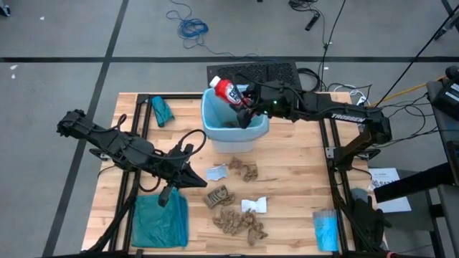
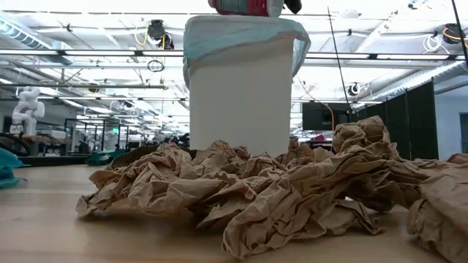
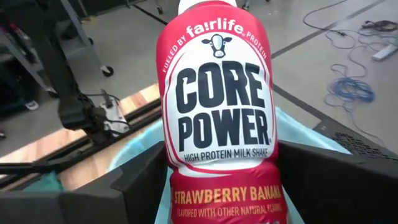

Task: Place trash/remove bag and relplace
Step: Put the red plastic bottle into the white trash bin, then put the brown paper napkin into the white trash bin

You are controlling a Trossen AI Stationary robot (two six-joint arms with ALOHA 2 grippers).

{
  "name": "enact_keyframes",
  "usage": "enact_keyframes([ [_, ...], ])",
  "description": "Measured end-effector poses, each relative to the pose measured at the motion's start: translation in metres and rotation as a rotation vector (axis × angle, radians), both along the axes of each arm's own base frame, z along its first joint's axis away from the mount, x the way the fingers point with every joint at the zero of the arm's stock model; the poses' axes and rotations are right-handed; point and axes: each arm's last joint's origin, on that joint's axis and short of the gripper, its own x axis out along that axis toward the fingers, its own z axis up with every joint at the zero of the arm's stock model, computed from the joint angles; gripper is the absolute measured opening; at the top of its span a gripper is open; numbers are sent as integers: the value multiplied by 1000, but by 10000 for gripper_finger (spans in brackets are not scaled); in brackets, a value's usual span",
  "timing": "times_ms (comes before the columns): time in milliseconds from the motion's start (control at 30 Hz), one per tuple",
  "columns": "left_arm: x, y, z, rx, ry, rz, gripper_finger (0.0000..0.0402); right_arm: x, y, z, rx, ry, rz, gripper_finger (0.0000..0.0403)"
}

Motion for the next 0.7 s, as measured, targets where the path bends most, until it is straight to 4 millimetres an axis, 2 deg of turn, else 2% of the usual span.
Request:
enact_keyframes([
  [433, 0, 0, 0, 1, 1, 0, 0, -1, -5, -1, 12, 4, 9, 298],
  [700, 0, 0, -2, 11, 22, 1, 0, -1, -5, 0, 13, -8, 6, 300],
])
